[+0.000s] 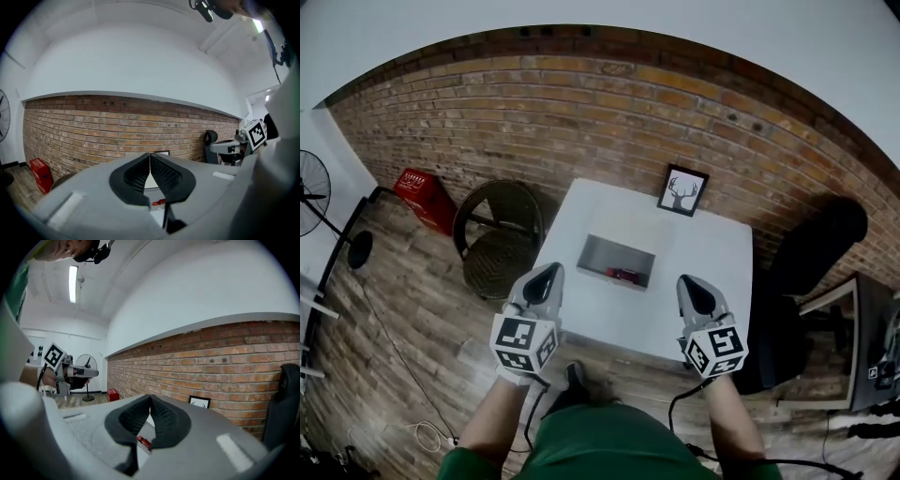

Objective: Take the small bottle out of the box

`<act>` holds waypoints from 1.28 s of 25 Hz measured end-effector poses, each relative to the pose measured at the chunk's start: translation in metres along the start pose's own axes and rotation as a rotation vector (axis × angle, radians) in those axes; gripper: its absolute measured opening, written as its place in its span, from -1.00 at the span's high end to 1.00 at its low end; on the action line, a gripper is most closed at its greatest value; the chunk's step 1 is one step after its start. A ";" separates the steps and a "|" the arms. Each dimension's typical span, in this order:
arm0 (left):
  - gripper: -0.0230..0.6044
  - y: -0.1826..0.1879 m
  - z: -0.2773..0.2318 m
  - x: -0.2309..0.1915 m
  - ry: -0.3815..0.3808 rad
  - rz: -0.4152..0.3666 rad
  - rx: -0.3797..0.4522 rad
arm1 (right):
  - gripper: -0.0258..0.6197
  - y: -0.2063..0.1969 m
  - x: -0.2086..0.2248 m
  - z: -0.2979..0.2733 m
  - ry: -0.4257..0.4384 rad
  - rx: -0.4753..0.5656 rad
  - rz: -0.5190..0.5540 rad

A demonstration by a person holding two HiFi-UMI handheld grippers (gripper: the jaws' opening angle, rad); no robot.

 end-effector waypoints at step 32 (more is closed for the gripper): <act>0.88 -0.113 -0.047 -0.182 0.016 0.121 -0.269 | 0.60 -0.179 -0.020 -0.285 0.624 -1.018 0.303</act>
Point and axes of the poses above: the fingertips, and each gripper's own axes: z backward along the fingers, x to its right, y out of its top, the point moved 8 cm from there along z, backward along the fingers, and after that the axes turned 1 degree about -z, right-handed, at the moved point
